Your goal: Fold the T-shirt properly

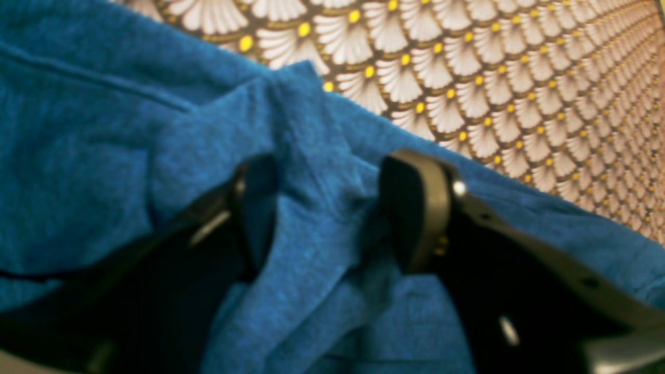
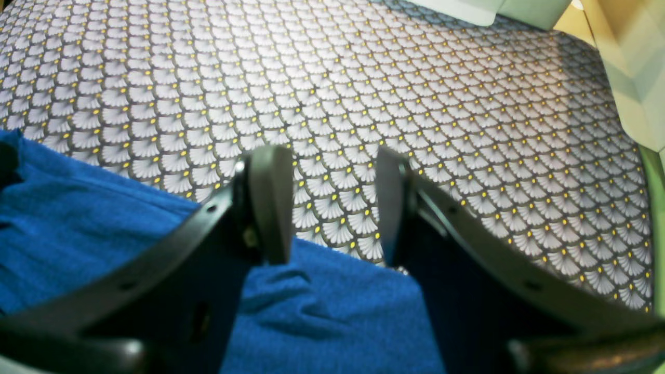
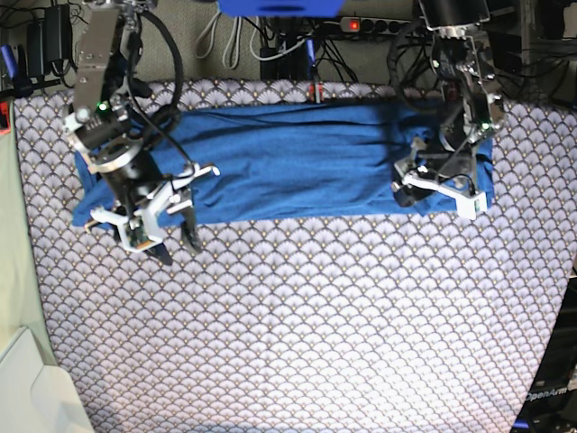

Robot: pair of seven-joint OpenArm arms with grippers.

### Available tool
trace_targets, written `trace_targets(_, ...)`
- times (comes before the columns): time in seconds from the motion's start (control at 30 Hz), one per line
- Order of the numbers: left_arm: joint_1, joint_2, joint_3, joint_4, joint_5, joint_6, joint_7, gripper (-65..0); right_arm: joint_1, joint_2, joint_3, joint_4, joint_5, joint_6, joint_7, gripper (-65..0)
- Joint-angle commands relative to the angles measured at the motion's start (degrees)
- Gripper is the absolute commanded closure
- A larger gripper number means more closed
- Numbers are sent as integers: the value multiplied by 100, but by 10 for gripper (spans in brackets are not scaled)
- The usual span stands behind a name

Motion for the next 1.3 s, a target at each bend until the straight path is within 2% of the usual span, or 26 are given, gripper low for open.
trace_targets(0.0, -6, -33, 9, 62, -47, 7, 25, -297, 53, 17, 7, 86, 80, 25, 160, -269)
trace_targets(0.17, 21, -42, 9, 62, -47, 7, 25, -230, 53, 17, 7, 86, 80, 25, 160, -269)
trace_targets(0.3, 21, -139, 18, 62, -47, 7, 34, -139, 61, 17, 7, 86, 80, 25, 160, -269)
trace_targets(0.43, 21, -174, 9, 106, -47, 7, 34, -102, 61, 17, 7, 86, 80, 25, 160, -269)
trace_targets(0.63, 38, -174, -35, 564, -47, 7, 34, 0, 53, 17, -2, 86, 80, 25, 160, -269)
trace_targets(1.17, 126, -121, 9, 827, -38, 7, 34, -5, 35, 8, -2, 86, 80, 25, 160, -269)
trace_targets(1.23, 30, -112, 9, 819, -38, 33, 34, -5, 35, 8, -2, 86, 80, 25, 160, -269)
trace_targets(1.27, -6, -112, 18, 810, -12, 165, 34, -5, 35, 8, -2, 86, 80, 25, 151, -269)
